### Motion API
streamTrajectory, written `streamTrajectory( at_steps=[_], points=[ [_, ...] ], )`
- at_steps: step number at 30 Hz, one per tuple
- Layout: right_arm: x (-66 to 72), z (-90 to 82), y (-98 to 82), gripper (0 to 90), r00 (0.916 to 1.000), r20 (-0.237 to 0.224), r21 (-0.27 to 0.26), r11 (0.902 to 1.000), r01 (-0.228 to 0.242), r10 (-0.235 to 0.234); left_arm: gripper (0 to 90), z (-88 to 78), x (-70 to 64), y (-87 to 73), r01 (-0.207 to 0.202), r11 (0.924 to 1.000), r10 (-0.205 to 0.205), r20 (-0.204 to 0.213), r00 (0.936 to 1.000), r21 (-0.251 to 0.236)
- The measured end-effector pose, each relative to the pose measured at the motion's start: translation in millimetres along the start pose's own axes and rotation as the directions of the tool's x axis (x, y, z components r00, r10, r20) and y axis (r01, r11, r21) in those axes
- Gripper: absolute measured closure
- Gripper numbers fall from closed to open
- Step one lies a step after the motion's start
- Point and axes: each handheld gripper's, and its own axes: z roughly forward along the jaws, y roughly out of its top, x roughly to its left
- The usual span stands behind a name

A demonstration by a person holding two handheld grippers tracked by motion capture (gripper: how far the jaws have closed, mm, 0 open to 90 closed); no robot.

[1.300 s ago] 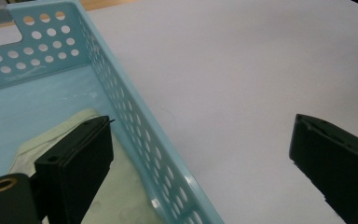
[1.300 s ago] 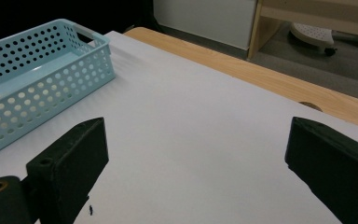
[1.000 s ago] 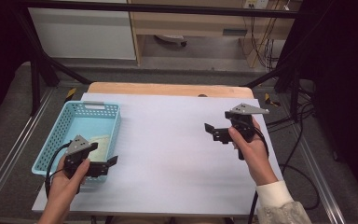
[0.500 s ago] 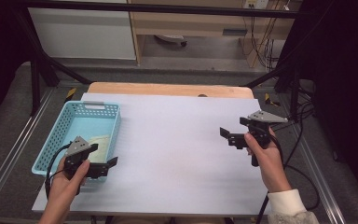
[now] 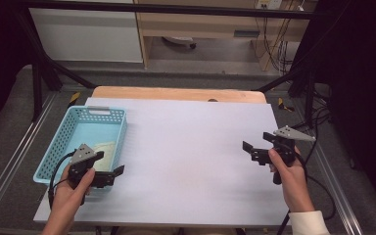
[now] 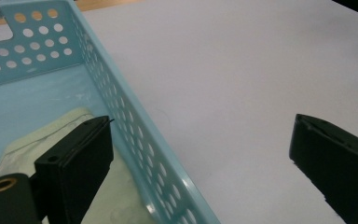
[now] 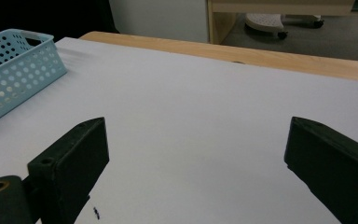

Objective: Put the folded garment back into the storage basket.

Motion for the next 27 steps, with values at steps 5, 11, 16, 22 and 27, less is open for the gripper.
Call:
streamTrajectory(
  at_steps=[5,11,16,22,27],
  points=[
    [-3.6,-3.8,-12.3,7.0,0.9998,0.013,0.002,0.9999,-0.015,0.015,6.0,-0.3,-0.8,-1.4,-0.001,1.0,0.001,0.003,1.0,0.0],
    [-4.7,-7.5,-27.6,8.1,0.9994,0.025,0.0,0.9997,-0.025,0.025,6.0,-1.5,-1.0,-2.0,-0.01,0.9999,0.01,-0.002,1.0,-0.003],
    [-6.0,-10.6,-39.6,7.4,0.9989,0.028,-0.003,0.9993,-0.037,0.037,6.0,-1.5,-1.3,-2.8,-0.01,0.9999,0.01,0.001,1.0,-0.004],
    [-5.6,-14.3,-52.5,6.9,0.9988,0.037,-0.019,0.9993,-0.033,0.033,6.0,-1.0,-2.2,-3.2,-0.007,1.0,0.007,0.004,1.0,-0.002],
    [-1.3,-15.7,-60.9,6.4,0.9991,0.031,-0.029,0.9992,-0.028,0.028,6.0,-2.0,-0.2,-3.6,0.004,1.0,-0.004,-0.005,1.0,-0.007]
  ],
)
